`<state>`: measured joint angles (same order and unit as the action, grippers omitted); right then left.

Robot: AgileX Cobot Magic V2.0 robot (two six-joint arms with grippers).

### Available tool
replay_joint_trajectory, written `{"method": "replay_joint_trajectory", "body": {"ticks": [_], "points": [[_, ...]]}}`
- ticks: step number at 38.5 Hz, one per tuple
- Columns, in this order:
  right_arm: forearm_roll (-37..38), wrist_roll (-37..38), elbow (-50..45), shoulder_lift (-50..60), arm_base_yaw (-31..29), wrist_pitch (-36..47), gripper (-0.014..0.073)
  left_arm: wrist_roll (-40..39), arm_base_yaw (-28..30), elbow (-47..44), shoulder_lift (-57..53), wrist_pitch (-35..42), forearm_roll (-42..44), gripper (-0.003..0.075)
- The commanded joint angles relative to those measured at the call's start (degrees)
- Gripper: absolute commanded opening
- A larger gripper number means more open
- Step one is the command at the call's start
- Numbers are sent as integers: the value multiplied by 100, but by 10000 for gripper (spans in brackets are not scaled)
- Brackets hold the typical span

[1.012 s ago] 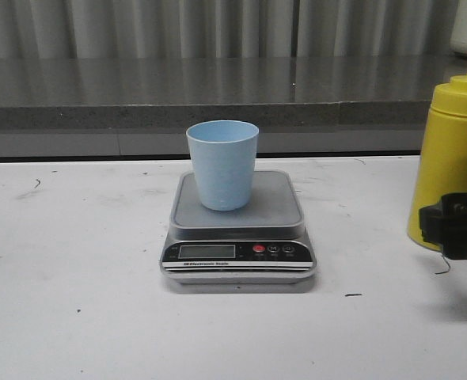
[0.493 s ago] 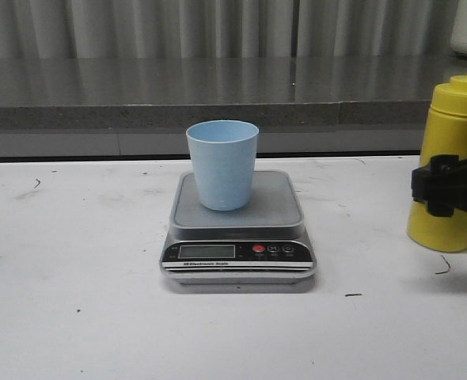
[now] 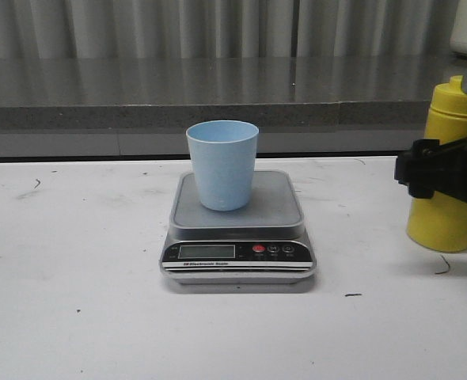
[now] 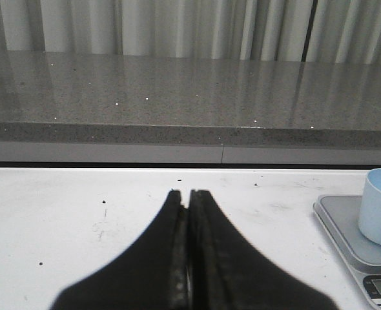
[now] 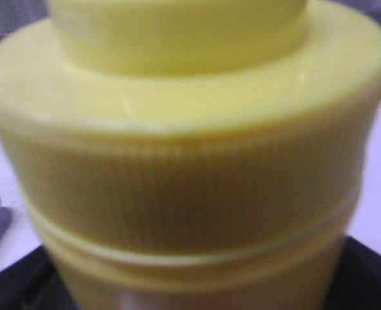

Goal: Pour seasoning into cup on scale with both arms
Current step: 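Move the right gripper to the yellow bottle and grasp its body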

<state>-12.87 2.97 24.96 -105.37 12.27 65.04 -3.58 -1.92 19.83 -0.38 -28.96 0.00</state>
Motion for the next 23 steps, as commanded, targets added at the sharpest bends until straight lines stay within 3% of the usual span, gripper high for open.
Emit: {"method": "replay_joint_trajectory", "body": {"ticks": [1,7,15,23], "points": [[-6,-10,107,159,-27,543,608,-41,27,145,-29,470,0,-20],[-6,-10,102,159,-27,543,589,-41,27,145,-29,470,0,-20],[-6,-10,32,159,-27,542,388,-41,27,145,-29,470,0,-20],[0,-85,-3,159,-27,777,328,-41,27,145,-29,470,0,-20]]}}
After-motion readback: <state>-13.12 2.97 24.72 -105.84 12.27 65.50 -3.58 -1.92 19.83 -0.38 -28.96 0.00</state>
